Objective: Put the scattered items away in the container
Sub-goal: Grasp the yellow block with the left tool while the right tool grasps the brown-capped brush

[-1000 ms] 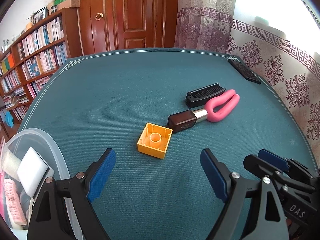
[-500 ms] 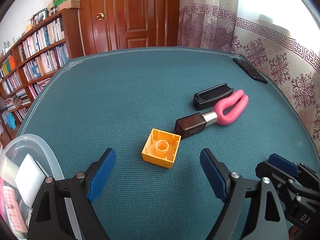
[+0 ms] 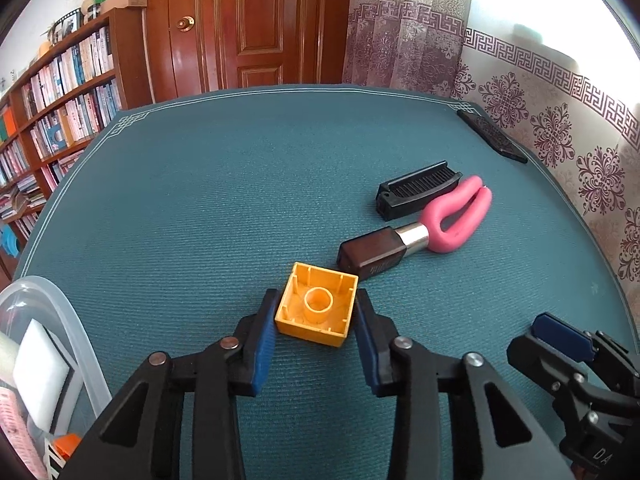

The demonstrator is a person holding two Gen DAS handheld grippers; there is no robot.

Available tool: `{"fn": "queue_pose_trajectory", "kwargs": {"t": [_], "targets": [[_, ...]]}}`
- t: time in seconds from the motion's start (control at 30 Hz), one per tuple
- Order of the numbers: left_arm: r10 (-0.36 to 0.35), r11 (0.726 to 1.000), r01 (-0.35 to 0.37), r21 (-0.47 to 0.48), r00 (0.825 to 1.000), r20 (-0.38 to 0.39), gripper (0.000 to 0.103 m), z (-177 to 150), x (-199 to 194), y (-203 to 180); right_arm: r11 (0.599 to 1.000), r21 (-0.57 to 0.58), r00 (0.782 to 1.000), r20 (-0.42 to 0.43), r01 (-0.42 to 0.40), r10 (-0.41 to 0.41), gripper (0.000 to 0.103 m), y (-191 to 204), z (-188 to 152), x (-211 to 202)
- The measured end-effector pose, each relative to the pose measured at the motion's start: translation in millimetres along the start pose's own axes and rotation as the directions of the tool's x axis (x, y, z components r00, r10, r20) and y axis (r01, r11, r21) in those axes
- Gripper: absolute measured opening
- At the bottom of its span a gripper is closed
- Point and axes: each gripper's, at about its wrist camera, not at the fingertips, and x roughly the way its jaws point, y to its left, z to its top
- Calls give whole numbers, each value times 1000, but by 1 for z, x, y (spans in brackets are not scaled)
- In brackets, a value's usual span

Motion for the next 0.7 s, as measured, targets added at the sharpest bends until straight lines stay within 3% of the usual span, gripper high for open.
{"fn": "queue_pose_trajectory", "kwargs": {"t": [0.33, 0.7], "targets": [[8, 1000, -7, -10, 996, 87, 40, -6, -22, 5, 995, -100, 999, -35, 10, -13, 57, 25, 11, 19], [41, 996, -21, -92, 974, 222, 40, 0, -51, 19, 984, -175, 998, -61, -31, 21, 57, 54, 33, 52]]}}
